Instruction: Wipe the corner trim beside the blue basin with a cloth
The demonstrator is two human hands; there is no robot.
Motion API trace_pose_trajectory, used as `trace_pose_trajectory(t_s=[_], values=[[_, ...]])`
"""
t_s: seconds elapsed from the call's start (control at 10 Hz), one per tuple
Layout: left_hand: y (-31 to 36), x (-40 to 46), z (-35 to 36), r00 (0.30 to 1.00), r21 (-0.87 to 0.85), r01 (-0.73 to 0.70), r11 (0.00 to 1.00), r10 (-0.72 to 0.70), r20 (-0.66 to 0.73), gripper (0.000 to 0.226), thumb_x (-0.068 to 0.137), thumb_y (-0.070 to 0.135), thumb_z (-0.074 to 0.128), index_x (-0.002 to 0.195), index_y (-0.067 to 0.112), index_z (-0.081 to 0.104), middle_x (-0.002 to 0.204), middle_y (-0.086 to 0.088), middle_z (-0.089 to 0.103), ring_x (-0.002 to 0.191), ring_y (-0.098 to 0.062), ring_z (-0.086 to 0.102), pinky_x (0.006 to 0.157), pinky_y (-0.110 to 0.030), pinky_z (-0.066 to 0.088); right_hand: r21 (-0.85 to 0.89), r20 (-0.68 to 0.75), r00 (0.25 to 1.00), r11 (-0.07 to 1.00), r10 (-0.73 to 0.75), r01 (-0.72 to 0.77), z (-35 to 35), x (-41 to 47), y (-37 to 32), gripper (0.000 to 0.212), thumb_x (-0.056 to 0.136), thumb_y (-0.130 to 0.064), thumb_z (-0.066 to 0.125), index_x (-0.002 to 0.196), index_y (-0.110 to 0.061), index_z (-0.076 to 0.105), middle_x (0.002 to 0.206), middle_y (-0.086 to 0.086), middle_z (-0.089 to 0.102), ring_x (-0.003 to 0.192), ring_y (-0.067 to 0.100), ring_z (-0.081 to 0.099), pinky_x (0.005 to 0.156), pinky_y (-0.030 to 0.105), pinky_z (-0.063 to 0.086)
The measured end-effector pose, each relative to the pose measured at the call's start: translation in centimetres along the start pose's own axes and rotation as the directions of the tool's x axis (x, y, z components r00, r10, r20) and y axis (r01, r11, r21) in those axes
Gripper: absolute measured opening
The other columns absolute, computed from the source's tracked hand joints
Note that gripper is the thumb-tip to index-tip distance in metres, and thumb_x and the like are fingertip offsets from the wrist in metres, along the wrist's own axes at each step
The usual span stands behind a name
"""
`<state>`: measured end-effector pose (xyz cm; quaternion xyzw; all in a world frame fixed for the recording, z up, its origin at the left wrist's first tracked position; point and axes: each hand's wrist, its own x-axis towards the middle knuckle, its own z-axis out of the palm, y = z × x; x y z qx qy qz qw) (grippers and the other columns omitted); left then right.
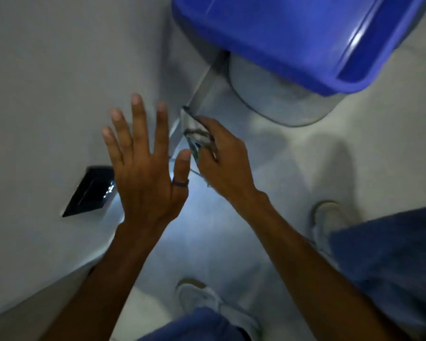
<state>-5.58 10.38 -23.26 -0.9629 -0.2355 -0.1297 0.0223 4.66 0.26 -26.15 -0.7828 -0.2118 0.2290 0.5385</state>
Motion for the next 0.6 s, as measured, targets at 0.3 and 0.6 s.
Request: trace_pose_trajectory(t_s=[0.3,0.6], values=[[8.5,6.2,-8.2,0.961,-0.12,0.23,0.966,-0.205,0.187,0.079,0.115,0.061,0.012,0.172,0.011,0.03,0.178,-0.025,0.019,0.164,-0.051,0.009,0.134,-0.066,0.007,-0.596,0.015,1.0,0.803,-0.009,0.016,-16.5,11.2,-14.7,0.05,0.086,-0.025,0.045,0.132,-0.018,0.063,0.125,0.015,0.069,0.116,0.039,0.063,0.091,0.043,0.049],[12.7,10.1,-21.5,0.922,-0.1,0.347,0.933,-0.32,0.218,0.079,0.113,0.063,0.015,0.173,0.014,0.029,0.18,-0.02,0.016,0.165,-0.047,0.008,0.135,-0.063,0.008,-0.761,0.503,0.77,0.623,0.391,0.181,-25.5,14.4,-19.0,0.064,0.104,-0.026,0.051,0.16,-0.013,0.024,0.165,0.019,0.036,0.154,0.038,0.033,0.123,0.049,0.034]])
